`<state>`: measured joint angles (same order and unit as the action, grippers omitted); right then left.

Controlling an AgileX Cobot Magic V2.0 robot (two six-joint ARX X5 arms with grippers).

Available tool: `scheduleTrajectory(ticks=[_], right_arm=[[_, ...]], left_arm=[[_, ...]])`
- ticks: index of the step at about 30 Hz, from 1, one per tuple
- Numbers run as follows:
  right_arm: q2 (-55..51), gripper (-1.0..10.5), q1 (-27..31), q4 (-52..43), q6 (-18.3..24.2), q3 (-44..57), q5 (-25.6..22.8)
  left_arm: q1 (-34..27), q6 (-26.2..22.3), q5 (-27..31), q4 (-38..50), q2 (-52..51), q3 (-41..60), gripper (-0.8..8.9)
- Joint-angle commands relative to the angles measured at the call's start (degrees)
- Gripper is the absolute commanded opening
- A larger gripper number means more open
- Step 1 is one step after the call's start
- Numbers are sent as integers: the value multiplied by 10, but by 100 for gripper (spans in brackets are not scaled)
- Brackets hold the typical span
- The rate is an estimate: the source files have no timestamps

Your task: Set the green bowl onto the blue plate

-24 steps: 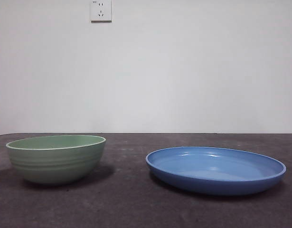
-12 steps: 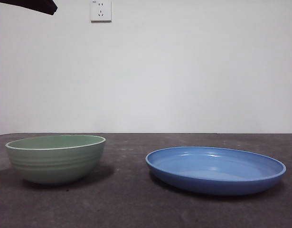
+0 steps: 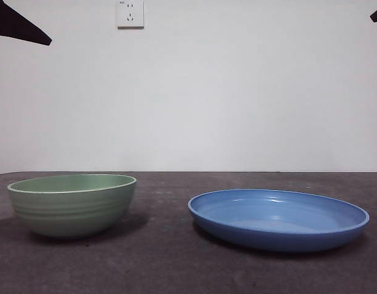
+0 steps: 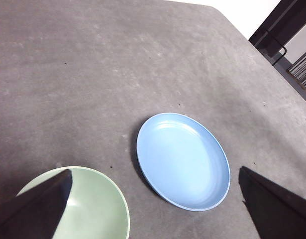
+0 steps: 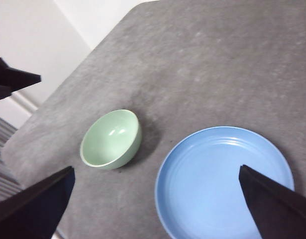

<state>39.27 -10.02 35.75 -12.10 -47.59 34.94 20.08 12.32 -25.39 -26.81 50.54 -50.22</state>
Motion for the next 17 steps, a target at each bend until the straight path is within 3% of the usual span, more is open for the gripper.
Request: scheduleTrajectory(ticks=[1, 6, 10, 17], right_arm=[[4, 609, -2, -5, 6, -7, -14], [3, 609, -2, -6, 6, -7, -20], [3, 609, -2, -9, 6, -7, -20], [3, 609, -2, -10, 6, -7, -20]], left_arm=[[3, -7, 1, 5, 8, -9, 601], [1, -8, 20, -33, 29, -9, 599], [-4, -11, 67, -84, 75, -9, 596], [-26, -11, 70, -108, 186, -9, 592]])
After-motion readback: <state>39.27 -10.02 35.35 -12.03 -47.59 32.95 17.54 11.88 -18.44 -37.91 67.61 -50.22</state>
